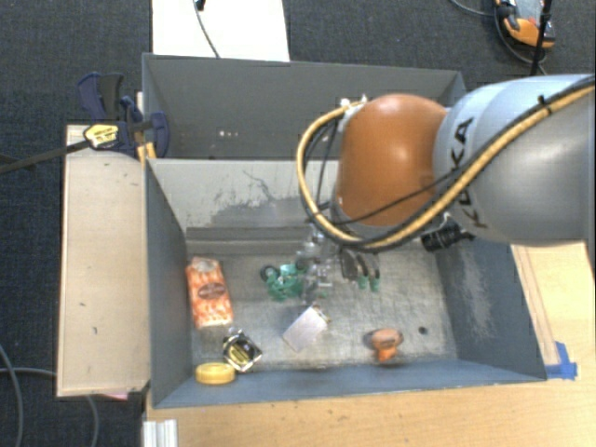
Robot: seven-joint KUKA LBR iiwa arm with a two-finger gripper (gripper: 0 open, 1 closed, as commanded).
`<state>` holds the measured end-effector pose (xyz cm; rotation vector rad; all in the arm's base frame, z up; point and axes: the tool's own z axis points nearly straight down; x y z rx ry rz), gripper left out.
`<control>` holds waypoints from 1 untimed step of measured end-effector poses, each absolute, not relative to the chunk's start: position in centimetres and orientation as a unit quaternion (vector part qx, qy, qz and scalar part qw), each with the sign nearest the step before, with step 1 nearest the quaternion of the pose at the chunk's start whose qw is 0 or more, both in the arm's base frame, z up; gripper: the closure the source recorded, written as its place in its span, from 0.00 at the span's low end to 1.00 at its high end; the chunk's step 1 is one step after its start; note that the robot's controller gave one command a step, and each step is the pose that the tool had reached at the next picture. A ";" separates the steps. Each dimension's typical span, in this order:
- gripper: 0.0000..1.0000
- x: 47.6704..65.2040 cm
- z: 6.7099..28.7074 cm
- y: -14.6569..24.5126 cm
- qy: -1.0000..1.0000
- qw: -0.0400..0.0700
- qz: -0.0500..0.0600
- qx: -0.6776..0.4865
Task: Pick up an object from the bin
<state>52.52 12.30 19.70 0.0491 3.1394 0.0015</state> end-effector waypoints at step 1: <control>1.00 52.5 19.7 12.3 1.000 0.001 0.000 0.016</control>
Offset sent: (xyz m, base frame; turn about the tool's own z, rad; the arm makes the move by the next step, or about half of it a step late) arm 0.0205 -0.0318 0.1043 -0.2276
